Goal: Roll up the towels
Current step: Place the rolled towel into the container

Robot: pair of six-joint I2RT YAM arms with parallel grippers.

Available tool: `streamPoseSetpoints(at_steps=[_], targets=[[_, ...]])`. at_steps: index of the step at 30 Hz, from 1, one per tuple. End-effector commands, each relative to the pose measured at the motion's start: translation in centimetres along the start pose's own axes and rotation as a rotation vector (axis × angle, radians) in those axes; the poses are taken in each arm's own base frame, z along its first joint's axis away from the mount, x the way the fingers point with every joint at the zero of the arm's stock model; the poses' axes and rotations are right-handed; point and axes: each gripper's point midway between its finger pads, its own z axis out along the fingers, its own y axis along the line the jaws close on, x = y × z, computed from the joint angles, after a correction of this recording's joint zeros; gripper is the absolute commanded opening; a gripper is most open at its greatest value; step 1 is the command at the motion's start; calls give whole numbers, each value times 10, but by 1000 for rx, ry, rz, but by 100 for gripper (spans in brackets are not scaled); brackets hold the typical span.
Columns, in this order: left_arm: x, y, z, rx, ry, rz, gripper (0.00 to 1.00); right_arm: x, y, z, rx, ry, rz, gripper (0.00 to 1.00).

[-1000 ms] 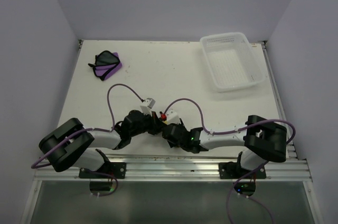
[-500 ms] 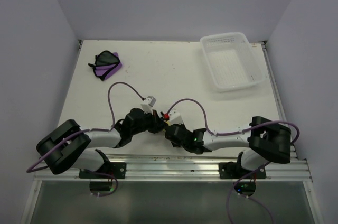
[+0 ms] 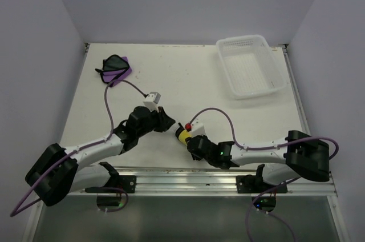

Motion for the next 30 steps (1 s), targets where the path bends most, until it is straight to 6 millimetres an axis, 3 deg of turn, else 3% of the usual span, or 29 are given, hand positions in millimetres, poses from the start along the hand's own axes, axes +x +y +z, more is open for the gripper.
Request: streamPoseSetpoints(at_steps=[1, 2, 4, 8, 13, 15, 20, 23, 26, 27, 30], targets=[[-38, 5, -10, -65, -71, 45, 28, -14, -2, -9, -7, -60, 57, 41], [-37, 10, -14, -97, -49, 48, 31, -17, -2, -11, -9, -66, 61, 41], [-65, 8, -21, -141, -104, 107, 38, -27, -4, -17, -4, -92, 58, 42], [-96, 25, -44, -326, -142, 160, 51, -49, -3, -25, -58, -135, 101, 44], [-136, 5, -70, -341, -229, 137, 69, -79, -24, -27, -56, -165, 141, 44], [-151, 3, -82, -371, -257, 158, 73, -89, -36, -26, -45, -168, 141, 44], [-187, 10, -124, -524, -337, 228, 96, -126, -66, -27, -33, -198, 190, 44], [-198, 15, -143, -581, -384, 270, 100, -146, -87, -26, -28, -211, 224, 42], [-197, 28, -154, -640, -416, 294, 100, -162, -99, -25, -32, -217, 236, 41], [-188, 35, -151, -651, -404, 297, 100, -165, -105, -24, -20, -215, 231, 41], [-183, 39, -154, -634, -447, 290, 100, -183, -117, -28, -9, -230, 235, 41]])
